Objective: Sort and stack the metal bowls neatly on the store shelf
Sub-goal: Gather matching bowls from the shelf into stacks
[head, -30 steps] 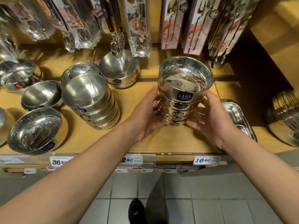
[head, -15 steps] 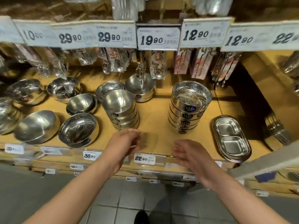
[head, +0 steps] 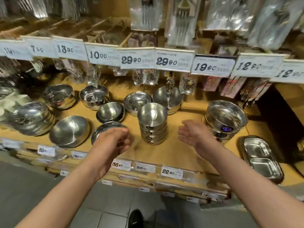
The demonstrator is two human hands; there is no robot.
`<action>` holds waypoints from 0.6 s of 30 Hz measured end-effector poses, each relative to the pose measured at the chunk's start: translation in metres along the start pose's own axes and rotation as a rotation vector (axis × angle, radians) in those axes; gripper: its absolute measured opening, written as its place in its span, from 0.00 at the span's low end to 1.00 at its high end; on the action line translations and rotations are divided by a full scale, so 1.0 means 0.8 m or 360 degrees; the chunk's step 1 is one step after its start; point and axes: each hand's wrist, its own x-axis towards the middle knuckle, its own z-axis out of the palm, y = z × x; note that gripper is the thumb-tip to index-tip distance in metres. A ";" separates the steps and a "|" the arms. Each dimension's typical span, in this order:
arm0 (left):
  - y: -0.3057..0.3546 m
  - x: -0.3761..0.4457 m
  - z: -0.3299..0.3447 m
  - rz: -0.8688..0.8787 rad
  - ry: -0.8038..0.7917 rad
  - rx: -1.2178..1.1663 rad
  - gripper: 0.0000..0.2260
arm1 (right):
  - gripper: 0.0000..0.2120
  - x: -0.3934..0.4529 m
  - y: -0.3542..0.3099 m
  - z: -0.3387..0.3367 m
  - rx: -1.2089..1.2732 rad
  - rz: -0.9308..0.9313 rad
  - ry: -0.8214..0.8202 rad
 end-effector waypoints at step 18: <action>0.032 0.181 -0.079 -0.0260 0.0011 0.0095 0.07 | 0.17 0.195 -0.018 0.084 0.0208 0.0030 0.0519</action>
